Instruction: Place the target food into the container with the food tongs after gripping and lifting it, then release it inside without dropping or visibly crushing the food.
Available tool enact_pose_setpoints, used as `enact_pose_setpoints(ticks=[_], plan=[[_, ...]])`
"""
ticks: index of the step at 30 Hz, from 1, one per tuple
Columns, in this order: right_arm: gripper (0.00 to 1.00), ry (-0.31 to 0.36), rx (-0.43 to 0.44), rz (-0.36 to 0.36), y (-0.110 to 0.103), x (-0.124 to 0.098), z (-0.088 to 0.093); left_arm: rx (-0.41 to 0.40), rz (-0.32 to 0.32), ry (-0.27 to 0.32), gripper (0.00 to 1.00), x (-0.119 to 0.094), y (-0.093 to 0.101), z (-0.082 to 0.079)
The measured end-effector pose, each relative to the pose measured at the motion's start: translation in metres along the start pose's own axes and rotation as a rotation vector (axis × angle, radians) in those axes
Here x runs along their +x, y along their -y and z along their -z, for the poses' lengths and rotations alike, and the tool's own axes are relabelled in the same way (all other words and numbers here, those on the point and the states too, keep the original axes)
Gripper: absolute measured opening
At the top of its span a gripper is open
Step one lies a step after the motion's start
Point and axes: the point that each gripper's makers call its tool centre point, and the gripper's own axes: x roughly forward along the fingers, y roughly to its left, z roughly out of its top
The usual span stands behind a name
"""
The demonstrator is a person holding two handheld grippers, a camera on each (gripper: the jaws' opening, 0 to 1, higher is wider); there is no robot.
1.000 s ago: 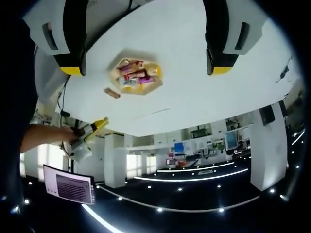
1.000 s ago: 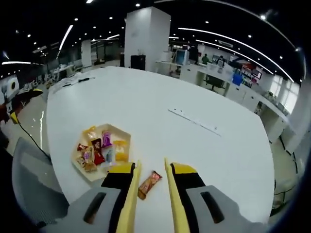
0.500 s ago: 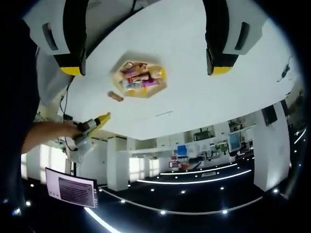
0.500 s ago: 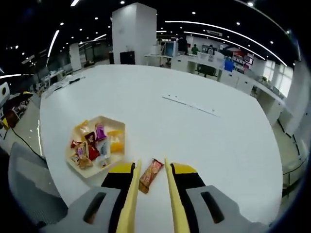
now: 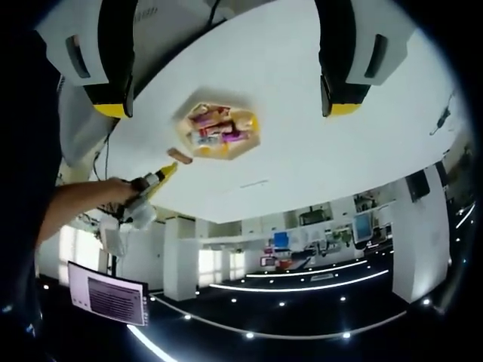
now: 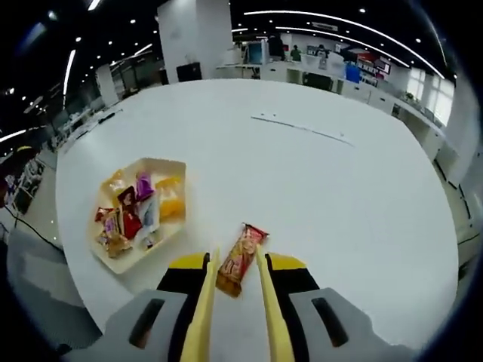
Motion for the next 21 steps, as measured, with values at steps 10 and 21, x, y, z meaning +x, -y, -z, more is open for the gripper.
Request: enact_pose_setpoints(ticks=[10,21], plan=[[0.28,-0.07,0.01,0.033,-0.004,0.017,0.01,-0.006,-0.007,-0.018,1.0,-0.002,-0.007,0.009],[0.27,-0.094,-0.036,0.05,-0.001,0.026,0.01,0.0,-0.007,-0.028,1.0,-0.001,-0.007,0.01]])
